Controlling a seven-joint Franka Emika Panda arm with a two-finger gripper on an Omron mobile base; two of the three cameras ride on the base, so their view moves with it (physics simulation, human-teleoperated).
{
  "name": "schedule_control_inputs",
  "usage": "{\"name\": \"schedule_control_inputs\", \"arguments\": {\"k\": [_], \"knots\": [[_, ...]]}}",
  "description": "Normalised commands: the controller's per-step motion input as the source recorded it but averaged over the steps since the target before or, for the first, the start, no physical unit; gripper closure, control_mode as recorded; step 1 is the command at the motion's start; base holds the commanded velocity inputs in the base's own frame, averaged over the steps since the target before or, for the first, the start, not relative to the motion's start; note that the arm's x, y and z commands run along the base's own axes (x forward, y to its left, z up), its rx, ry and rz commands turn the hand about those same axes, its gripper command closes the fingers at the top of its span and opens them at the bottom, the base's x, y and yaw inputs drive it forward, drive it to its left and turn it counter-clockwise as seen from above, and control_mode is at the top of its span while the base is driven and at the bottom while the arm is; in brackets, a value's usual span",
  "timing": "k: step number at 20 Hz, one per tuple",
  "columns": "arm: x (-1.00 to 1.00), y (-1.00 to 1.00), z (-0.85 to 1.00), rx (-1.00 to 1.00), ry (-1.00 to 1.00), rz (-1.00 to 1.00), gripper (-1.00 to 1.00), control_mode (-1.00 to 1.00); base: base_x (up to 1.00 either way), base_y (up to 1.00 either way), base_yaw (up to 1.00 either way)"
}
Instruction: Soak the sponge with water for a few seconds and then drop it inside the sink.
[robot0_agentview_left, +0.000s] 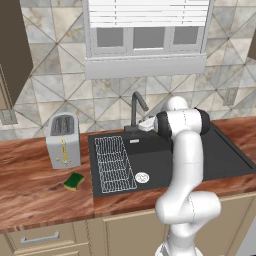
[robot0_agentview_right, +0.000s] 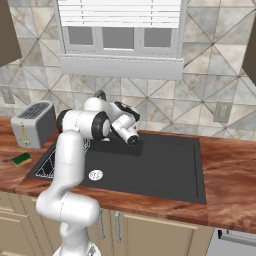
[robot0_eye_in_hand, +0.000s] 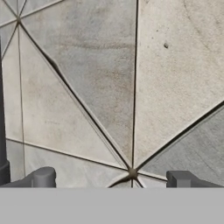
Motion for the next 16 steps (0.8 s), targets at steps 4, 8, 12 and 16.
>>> {"name": "schedule_control_inputs", "arguments": {"k": [4,8,12,16], "knots": [[0.00,-0.29,-0.10,0.00,0.00,0.00,-1.00,-1.00,0.00,0.00,0.00],[0.00,-0.32,-0.11,0.00,0.00,0.00,-1.00,-1.00,0.00,0.00,0.00],[0.00,-0.36,-0.12,0.00,0.00,0.00,-1.00,-1.00,0.00,0.00,0.00],[0.00,-0.41,-0.12,0.00,0.00,0.00,-1.00,-1.00,0.00,0.00,0.00]]}}
